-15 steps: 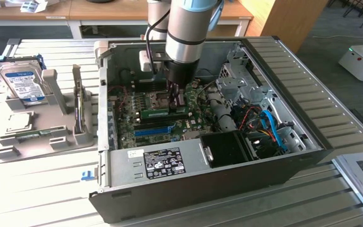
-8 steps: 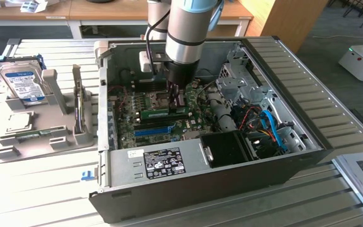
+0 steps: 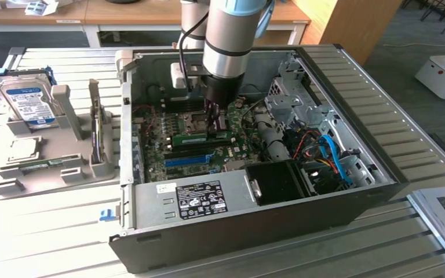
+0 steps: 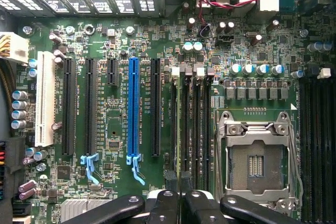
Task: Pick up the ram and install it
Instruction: 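Insert the ram into the slot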
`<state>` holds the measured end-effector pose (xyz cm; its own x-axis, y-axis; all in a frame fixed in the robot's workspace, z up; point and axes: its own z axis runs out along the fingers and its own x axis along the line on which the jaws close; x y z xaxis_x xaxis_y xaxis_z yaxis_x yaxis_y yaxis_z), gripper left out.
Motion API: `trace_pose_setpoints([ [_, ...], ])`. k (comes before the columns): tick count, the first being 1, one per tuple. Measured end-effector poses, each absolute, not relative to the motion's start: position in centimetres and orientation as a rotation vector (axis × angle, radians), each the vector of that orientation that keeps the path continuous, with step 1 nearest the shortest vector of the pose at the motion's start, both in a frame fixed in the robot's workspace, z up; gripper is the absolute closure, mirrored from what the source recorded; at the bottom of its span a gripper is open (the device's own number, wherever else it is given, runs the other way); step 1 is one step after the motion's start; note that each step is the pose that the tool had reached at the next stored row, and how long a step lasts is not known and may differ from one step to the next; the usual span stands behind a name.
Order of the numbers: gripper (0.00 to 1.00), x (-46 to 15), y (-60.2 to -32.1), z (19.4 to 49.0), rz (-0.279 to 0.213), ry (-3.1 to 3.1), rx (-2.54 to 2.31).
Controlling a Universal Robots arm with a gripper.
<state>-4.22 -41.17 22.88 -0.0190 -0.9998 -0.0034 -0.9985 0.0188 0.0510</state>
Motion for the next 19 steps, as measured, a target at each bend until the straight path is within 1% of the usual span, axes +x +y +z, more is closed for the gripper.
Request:
trace_pose_setpoints([
  [19,0.88,-4.21,-41.25,22.87,-0.06,-2.208,2.187],
])
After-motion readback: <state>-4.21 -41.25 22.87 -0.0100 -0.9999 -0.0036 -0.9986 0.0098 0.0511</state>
